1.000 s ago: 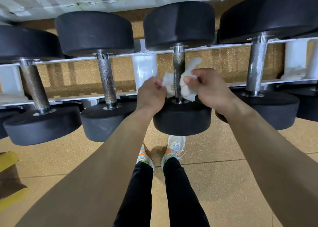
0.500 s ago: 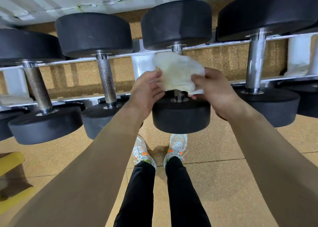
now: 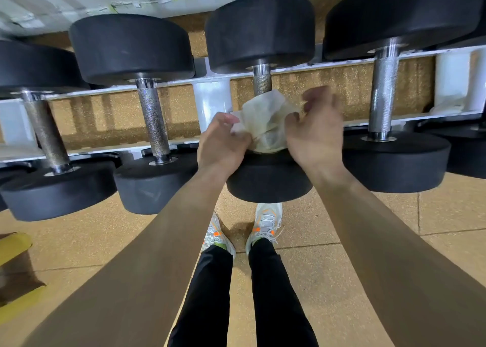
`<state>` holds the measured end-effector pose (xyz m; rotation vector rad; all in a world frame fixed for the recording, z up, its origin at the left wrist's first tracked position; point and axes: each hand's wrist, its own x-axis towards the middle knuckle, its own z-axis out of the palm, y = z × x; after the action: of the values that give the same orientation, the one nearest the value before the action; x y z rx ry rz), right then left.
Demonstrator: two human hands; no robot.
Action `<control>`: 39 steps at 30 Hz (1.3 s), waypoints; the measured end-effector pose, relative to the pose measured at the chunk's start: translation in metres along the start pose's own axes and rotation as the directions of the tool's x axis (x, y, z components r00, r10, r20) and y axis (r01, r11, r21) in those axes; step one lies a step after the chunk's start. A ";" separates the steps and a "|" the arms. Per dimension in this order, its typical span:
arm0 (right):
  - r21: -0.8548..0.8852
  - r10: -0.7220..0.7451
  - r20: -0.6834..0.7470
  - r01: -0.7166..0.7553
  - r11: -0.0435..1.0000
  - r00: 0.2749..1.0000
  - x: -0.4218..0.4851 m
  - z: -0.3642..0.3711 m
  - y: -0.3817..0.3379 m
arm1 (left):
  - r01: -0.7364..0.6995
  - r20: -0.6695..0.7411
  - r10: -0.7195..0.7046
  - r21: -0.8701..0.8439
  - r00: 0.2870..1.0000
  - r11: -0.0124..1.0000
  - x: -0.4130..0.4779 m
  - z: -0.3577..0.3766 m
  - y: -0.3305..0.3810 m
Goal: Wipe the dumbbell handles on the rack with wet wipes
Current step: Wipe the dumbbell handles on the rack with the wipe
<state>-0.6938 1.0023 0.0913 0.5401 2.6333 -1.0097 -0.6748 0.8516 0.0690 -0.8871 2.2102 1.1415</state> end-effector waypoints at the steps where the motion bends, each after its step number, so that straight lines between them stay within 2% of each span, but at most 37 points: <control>1: -0.024 0.044 0.152 -0.040 0.999 0.987 -0.002 0.002 -0.005 | -0.012 0.004 0.012 0.038 1.000 0.999 -0.002 0.001 -0.002; 3: -0.120 0.134 0.447 -0.090 0.989 0.885 0.000 0.006 -0.014 | -0.033 0.011 0.033 0.010 0.999 0.999 -0.002 0.003 -0.006; 4: -0.145 0.147 0.520 -0.083 0.986 0.841 0.003 0.008 -0.019 | -0.032 -0.002 0.032 -0.028 0.999 0.999 -0.002 0.004 -0.007; 7: -0.117 0.162 0.553 -0.116 0.986 0.817 0.021 0.023 -0.022 | 0.042 -0.113 -0.058 -0.136 0.992 0.990 -0.008 0.005 -0.006; 9: -0.011 0.201 0.554 -0.234 0.972 0.808 0.030 0.036 -0.018 | 0.079 -0.174 -0.127 -0.259 0.976 0.963 -0.011 0.006 -0.006; 12: 0.225 0.241 0.626 -0.468 0.855 0.741 0.039 0.046 -0.009 | 0.097 -0.186 -0.180 -0.385 0.966 0.918 -0.015 0.007 -0.002; 14: 0.322 0.182 0.671 -0.504 0.801 0.719 0.043 0.048 -0.007 | 0.074 -0.194 -0.166 -0.409 0.967 0.910 -0.017 0.010 -0.003; 16: 0.383 0.164 0.670 -0.527 0.759 0.724 0.045 0.048 -0.012 | 0.058 -0.211 -0.160 -0.424 0.964 0.904 -0.018 0.013 -0.003; 18: 0.433 0.184 0.625 -0.533 0.727 0.759 0.048 0.051 -0.019 | 0.065 -0.219 -0.175 -0.435 0.960 0.898 -0.018 0.015 -0.005; 26: 0.518 0.284 0.429 -0.491 0.700 0.857 0.070 0.058 -0.049 | 0.110 -0.207 -0.251 -0.522 0.946 0.846 -0.011 0.013 -0.003; 28: 0.436 0.229 0.415 -0.414 0.799 0.880 0.065 0.056 -0.045 | 0.114 -0.202 -0.256 -0.532 0.946 0.839 -0.010 0.012 -0.001; 29: 0.388 0.187 0.451 -0.380 0.839 0.873 0.062 0.056 -0.036 | 0.118 -0.199 -0.260 -0.534 0.945 0.837 -0.010 0.011 -0.001; 33: 0.195 0.162 0.713 -0.415 0.889 0.683 0.047 0.043 -0.007 | 0.140 -0.177 -0.267 -0.521 0.947 0.842 -0.009 0.006 0.005; 34: 0.155 0.158 0.732 -0.388 0.908 0.663 0.045 0.042 -0.005 | 0.143 -0.173 -0.266 -0.515 0.948 0.845 -0.009 0.004 0.006; 36: 0.089 0.178 0.701 -0.332 0.939 0.691 0.043 0.041 -0.005 | 0.155 -0.155 -0.264 -0.500 0.952 0.852 -0.008 0.002 0.009; 39: 0.039 0.255 0.587 -0.341 0.939 0.769 0.041 0.048 -0.008 | 0.155 -0.127 -0.242 -0.477 0.962 0.865 -0.010 -0.001 0.009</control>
<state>-0.7279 0.9742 0.0460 0.5562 1.8785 -1.0591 -0.6745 0.8583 0.0808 -1.4355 1.9435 1.5705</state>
